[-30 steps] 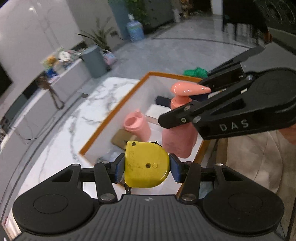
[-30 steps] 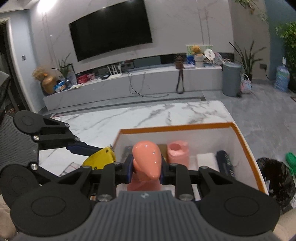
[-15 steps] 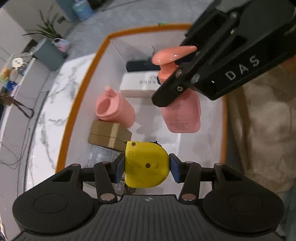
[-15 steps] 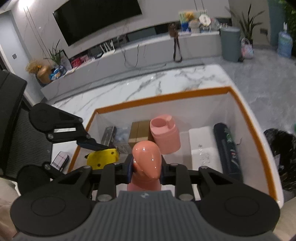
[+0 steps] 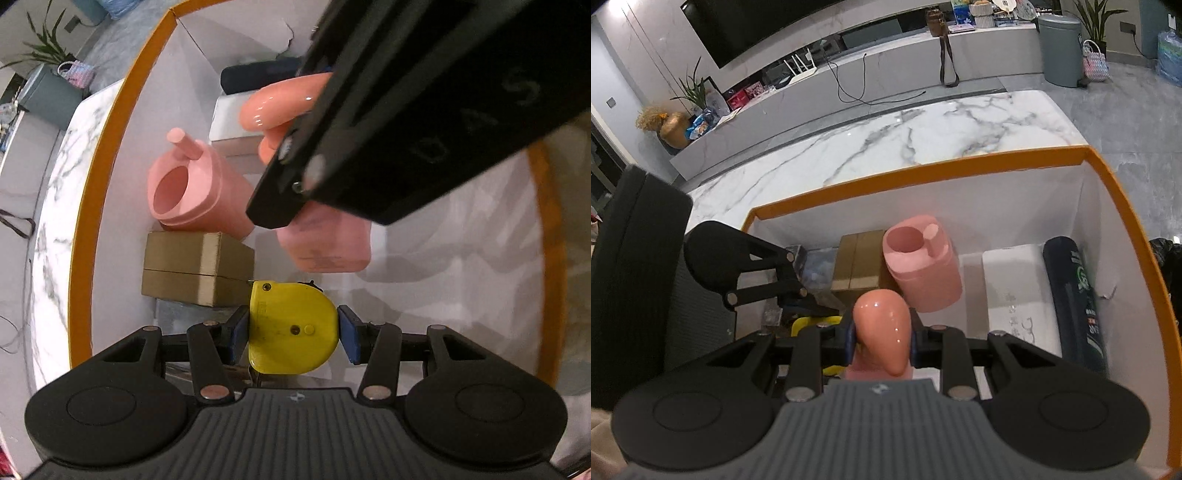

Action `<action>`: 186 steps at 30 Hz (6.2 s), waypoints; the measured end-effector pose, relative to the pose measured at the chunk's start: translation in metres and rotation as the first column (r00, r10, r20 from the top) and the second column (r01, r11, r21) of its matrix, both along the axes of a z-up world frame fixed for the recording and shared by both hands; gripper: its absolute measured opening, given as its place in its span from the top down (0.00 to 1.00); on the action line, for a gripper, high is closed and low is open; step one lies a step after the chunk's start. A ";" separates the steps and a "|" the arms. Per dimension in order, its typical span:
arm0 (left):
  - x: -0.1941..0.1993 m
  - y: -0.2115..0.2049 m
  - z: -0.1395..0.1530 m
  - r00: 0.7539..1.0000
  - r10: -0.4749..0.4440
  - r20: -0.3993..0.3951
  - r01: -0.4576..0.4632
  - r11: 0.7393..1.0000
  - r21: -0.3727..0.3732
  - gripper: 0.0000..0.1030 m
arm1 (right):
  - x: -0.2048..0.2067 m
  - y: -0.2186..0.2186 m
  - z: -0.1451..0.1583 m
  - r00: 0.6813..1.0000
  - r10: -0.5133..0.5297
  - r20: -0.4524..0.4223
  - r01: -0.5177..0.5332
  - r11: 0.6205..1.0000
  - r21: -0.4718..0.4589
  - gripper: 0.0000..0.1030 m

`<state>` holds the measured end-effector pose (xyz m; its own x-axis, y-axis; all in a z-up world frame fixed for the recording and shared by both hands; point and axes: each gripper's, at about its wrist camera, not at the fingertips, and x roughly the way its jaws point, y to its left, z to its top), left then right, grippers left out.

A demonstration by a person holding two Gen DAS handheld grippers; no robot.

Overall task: Organize rigid objects
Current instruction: 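Lower the tape measure into the orange box while right tool lowers pump bottle inside, then open both tools and withdraw them from the orange box toward the table, then grasp the plaid glasses case with left tool while right tool grasps white lotion tube, then lift and carry the plaid case to the orange box while right tool carries lotion tube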

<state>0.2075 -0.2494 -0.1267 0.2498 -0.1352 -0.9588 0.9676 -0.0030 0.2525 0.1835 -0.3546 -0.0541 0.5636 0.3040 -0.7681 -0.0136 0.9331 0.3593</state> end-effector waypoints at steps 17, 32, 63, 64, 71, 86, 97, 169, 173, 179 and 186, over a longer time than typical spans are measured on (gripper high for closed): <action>0.002 0.016 -0.004 0.999 0.044 0.013 -0.044 0.999 -0.017 0.39 | 0.016 0.017 -0.008 1.000 -0.023 -0.009 0.023 0.998 -0.053 0.75; -0.016 0.040 0.041 0.988 0.153 -0.008 -0.152 0.972 -0.177 0.36 | 0.023 0.049 -0.007 1.000 0.006 0.016 -0.003 0.979 -0.204 0.74; -0.060 0.109 0.102 0.944 0.325 0.064 -0.271 0.869 -0.414 0.35 | -0.035 0.116 0.052 0.969 0.141 0.205 -0.065 0.938 -0.341 0.37; -0.061 0.115 0.104 0.938 0.342 0.058 -0.286 0.858 -0.427 0.35 | -0.037 0.122 0.055 0.966 0.148 0.213 -0.067 0.937 -0.344 0.36; -0.067 0.158 0.116 0.879 0.475 0.047 -0.397 0.781 -0.482 0.35 | -0.046 0.159 0.067 0.944 0.215 0.251 -0.112 0.923 -0.369 0.32; -0.036 0.253 0.096 0.674 0.736 -0.062 -0.661 0.562 -0.497 0.35 | -0.043 0.245 0.046 0.933 0.321 0.160 -0.259 0.912 -0.319 0.48; -0.008 0.302 0.043 0.430 0.858 -0.279 -0.839 0.266 -0.474 0.30 | -0.015 0.264 -0.014 0.993 0.114 -0.019 -0.115 0.971 -0.209 0.42; -0.067 0.307 0.014 0.253 0.937 -0.241 -0.915 0.151 -0.373 0.14 | -0.063 0.252 -0.054 0.901 0.429 -0.070 -0.434 0.885 -0.166 0.58; -0.061 0.312 0.013 0.206 0.939 -0.277 -0.903 0.073 -0.423 0.14 | -0.058 0.254 -0.052 0.923 0.384 -0.020 -0.380 0.903 -0.201 0.39; -0.052 0.305 0.009 0.195 0.956 -0.219 -0.885 0.075 -0.460 0.14 | -0.043 0.257 -0.056 0.947 0.320 0.005 -0.313 0.931 -0.186 0.37; -0.048 0.304 0.005 0.160 0.967 -0.198 -0.872 0.045 -0.487 0.08 | -0.044 0.267 -0.064 0.946 0.321 0.036 -0.305 0.924 -0.232 0.34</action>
<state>0.1595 0.0550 -0.1215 0.6012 -0.0050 -0.7991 0.0408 0.9989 0.0244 0.1400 -0.0873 -0.1180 0.5234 0.3013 -0.7970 -0.3357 0.9327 0.1321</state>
